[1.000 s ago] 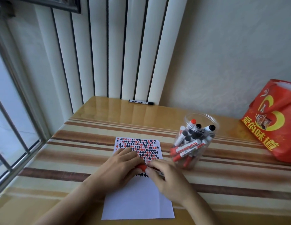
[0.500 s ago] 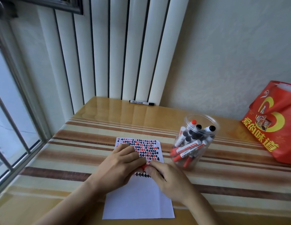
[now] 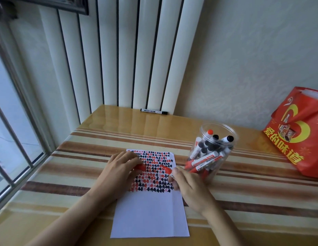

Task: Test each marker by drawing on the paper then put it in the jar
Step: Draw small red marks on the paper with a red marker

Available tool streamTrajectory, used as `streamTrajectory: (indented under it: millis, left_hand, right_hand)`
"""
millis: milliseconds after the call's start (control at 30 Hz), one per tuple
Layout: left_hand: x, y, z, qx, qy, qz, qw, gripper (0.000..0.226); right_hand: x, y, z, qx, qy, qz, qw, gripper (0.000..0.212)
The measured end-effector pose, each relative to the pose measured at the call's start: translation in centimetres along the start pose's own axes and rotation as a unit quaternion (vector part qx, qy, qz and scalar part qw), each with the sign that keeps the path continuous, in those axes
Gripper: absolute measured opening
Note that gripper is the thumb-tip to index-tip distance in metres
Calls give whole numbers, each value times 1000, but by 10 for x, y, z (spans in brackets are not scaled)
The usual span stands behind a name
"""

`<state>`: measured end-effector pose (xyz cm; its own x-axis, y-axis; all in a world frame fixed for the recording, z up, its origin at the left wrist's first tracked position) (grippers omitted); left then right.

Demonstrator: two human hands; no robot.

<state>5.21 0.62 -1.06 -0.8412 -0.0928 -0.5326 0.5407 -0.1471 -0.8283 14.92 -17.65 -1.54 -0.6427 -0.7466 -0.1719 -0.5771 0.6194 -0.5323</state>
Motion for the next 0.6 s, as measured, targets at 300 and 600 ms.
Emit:
streamTrajectory:
  millis: [300, 600]
  left_hand:
    - [5, 27, -20, 1, -58, -71, 996, 29]
    - [12, 41, -31, -32, -113, -182, 976, 82]
  right_hand:
    - [-4, -10, 20, -350, 66, 75, 931, 25]
    - [-6, -2, 29, -404, 76, 88, 907, 25]
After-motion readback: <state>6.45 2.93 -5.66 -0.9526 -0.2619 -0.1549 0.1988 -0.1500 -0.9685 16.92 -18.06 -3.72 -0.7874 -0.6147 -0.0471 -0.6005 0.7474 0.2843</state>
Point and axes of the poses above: each hand's wrist, its own x-axis away from the middle knuckle, its own y-axis out of the palm, z = x × y, the point moved 8 cm from there along -x, towards the middle knuckle, and after that the axes turned 7 degrees about -x, right-handed, at the moved point
